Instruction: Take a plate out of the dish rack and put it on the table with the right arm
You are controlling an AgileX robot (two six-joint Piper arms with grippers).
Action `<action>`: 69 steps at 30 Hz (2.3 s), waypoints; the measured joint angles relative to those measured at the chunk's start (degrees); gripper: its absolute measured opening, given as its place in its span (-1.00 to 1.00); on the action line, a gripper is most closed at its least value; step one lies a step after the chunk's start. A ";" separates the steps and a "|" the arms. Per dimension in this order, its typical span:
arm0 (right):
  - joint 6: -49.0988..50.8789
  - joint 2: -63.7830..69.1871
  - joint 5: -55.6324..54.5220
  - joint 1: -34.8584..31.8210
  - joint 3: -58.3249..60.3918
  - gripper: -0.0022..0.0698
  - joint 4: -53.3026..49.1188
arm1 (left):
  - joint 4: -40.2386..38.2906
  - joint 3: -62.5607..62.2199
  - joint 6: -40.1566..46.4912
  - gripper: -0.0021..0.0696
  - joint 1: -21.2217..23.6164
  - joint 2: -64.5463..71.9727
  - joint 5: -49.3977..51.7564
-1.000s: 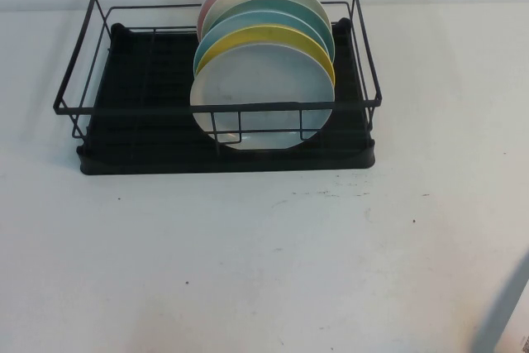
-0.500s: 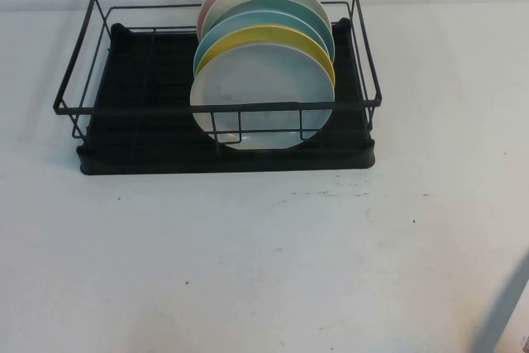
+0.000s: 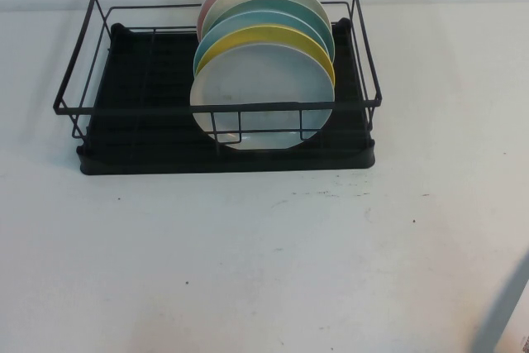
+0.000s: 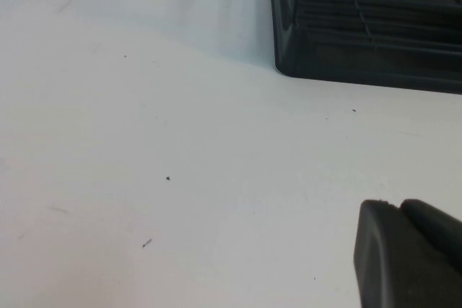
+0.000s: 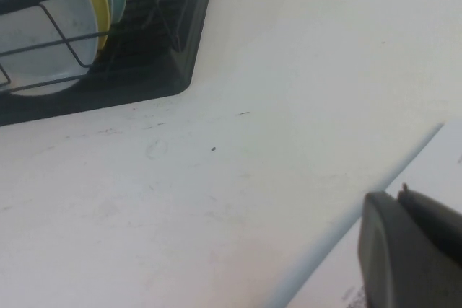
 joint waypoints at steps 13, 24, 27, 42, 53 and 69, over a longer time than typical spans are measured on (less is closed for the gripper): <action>-17.87 0.00 -2.91 0.00 0.00 -1.00 -3.00 | 0.00 0.00 0.00 -0.95 0.00 0.00 0.00; -18.73 0.00 -13.32 0.00 0.00 -1.00 25.69 | 0.00 0.00 0.00 -0.95 0.00 0.00 0.00; -19.78 0.00 -15.66 0.00 0.00 -1.00 29.54 | 0.00 0.00 0.00 -0.95 0.00 0.00 0.00; -19.89 0.00 -19.10 0.00 -0.33 -1.00 41.41 | 0.00 0.00 0.00 -0.95 0.00 0.00 0.00; -19.89 22.38 1.94 0.00 -21.41 -1.00 34.32 | 0.00 0.00 0.00 -0.95 0.00 0.00 0.00; -14.49 60.70 27.30 2.78 -45.98 -1.00 10.42 | 0.00 0.00 0.00 -0.95 0.00 0.00 0.00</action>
